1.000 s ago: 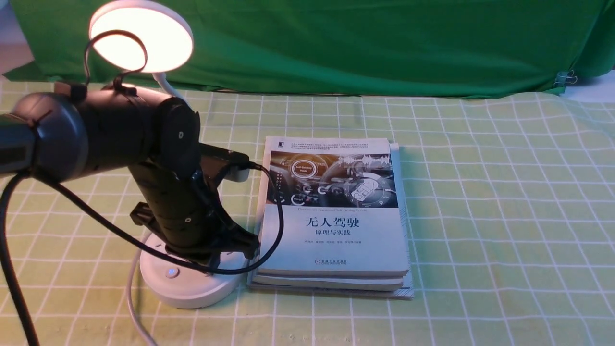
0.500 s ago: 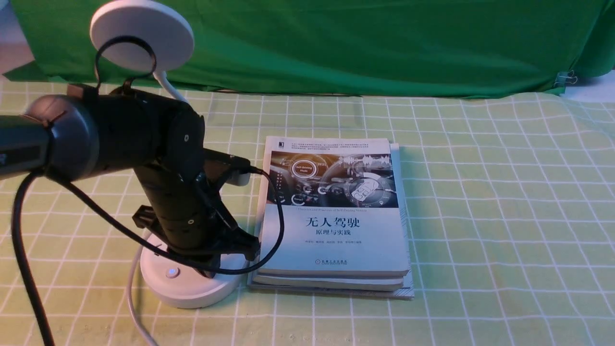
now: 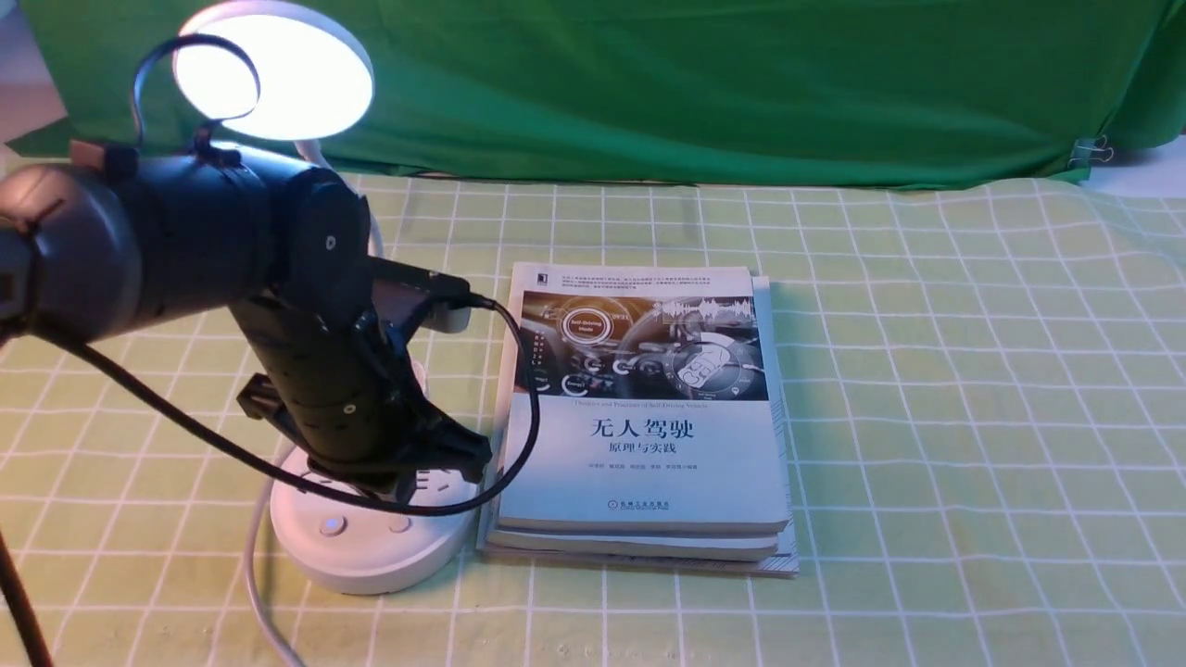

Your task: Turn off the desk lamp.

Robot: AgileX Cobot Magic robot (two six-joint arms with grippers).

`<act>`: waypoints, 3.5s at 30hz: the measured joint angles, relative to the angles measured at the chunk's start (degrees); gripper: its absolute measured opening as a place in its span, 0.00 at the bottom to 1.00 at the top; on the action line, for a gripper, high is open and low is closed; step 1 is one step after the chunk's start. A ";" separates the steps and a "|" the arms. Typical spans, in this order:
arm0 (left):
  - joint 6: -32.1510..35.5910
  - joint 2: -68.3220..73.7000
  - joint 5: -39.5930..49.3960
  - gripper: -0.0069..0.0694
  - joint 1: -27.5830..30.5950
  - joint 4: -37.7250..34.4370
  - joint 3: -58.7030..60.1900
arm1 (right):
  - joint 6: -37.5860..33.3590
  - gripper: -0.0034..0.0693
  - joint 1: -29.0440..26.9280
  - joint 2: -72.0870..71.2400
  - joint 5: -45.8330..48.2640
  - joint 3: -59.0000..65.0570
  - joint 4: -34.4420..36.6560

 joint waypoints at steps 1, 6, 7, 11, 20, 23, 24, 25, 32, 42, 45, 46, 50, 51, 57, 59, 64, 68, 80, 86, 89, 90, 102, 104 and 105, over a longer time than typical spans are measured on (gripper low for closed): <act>0.00 0.06 -0.13 0.09 0.00 0.12 0.00 | 0.00 0.38 0.00 0.00 0.00 0.00 0.00; 0.00 2.15 -1.87 0.09 0.00 0.19 0.00 | 0.05 0.38 0.00 0.00 0.00 0.00 0.00; -0.06 3.11 -1.87 0.09 0.00 0.19 0.00 | 0.00 0.38 0.00 0.00 0.00 0.00 0.00; -0.30 3.74 -1.81 0.09 0.00 0.19 0.00 | -0.02 0.38 0.00 0.00 0.00 0.00 0.00; -0.50 2.95 -1.74 0.09 0.00 0.19 0.28 | 0.04 0.38 0.00 0.00 -0.06 0.00 0.00; -0.50 2.58 -1.74 0.09 0.00 0.19 0.51 | 0.04 0.38 0.00 0.00 -0.06 0.00 0.00; -0.50 2.58 -1.74 0.09 0.00 0.19 0.51 | 0.00 0.38 0.00 0.00 -0.06 0.00 0.00; -0.50 2.73 -1.74 0.09 0.00 0.19 0.57 | 0.00 0.38 0.00 0.00 -0.06 0.00 0.00; -0.50 3.95 -1.49 0.09 0.00 0.02 0.31 | 0.01 0.38 0.00 0.00 -0.06 0.00 0.00; -0.97 2.28 -1.35 0.09 -0.16 0.04 0.48 | 0.04 0.38 0.00 0.00 -0.06 0.00 0.00; -1.27 0.16 -1.07 0.09 -0.72 0.18 0.59 | 0.00 0.38 0.00 0.00 -0.06 0.00 0.00; -1.32 -0.28 -1.02 0.09 -0.88 0.18 0.59 | 0.00 0.38 0.00 0.00 -0.06 0.00 0.00; -1.50 -0.74 -1.08 0.09 -1.19 0.18 1.20 | -0.02 0.38 0.00 0.00 -0.06 0.00 0.00; -1.50 -0.74 -1.27 0.09 -1.19 0.18 1.69 | -0.03 0.38 0.00 0.00 -0.06 0.00 0.00; -1.50 -0.23 -5.80 0.09 -0.90 0.18 5.07 | 0.03 0.38 0.00 0.00 0.01 0.00 0.00; -1.50 0.49 -7.07 0.09 -0.58 0.18 5.26 | 0.03 0.38 0.00 0.00 0.01 0.00 0.00; -1.17 1.03 -6.93 0.09 -0.47 -0.60 4.97 | -0.01 0.38 0.00 0.00 0.01 0.00 0.00; -0.90 -0.05 -6.13 0.09 -0.47 -0.92 5.11 | 0.02 0.38 0.00 0.00 0.01 0.00 0.00; -2.49 -28.42 -16.89 0.09 -0.47 -1.78 20.86 | 0.00 0.38 0.00 0.00 0.01 0.00 0.00; -2.97 -49.04 -43.26 0.09 -0.47 -3.43 39.39 | 0.01 0.38 0.00 0.00 0.01 0.00 0.00; -2.97 -55.80 -51.52 0.09 -0.47 -3.66 46.35 | 0.01 0.38 0.00 0.00 0.01 0.00 0.00; -2.97 -57.85 -53.39 0.09 -0.47 -3.66 48.25 | 0.01 0.38 0.00 0.00 0.01 0.00 0.00; -2.30 -65.49 -56.38 0.09 -0.39 -1.52 55.63 | -0.01 0.38 0.00 0.00 -0.02 0.00 0.00; -2.23 -65.49 -56.38 0.09 -0.06 -0.86 55.63 | -0.01 0.38 0.00 0.00 -0.02 0.00 0.00; -2.17 -65.49 -56.38 0.09 -0.01 -0.77 55.63 | 0.03 0.38 0.00 0.00 -0.02 0.00 0.00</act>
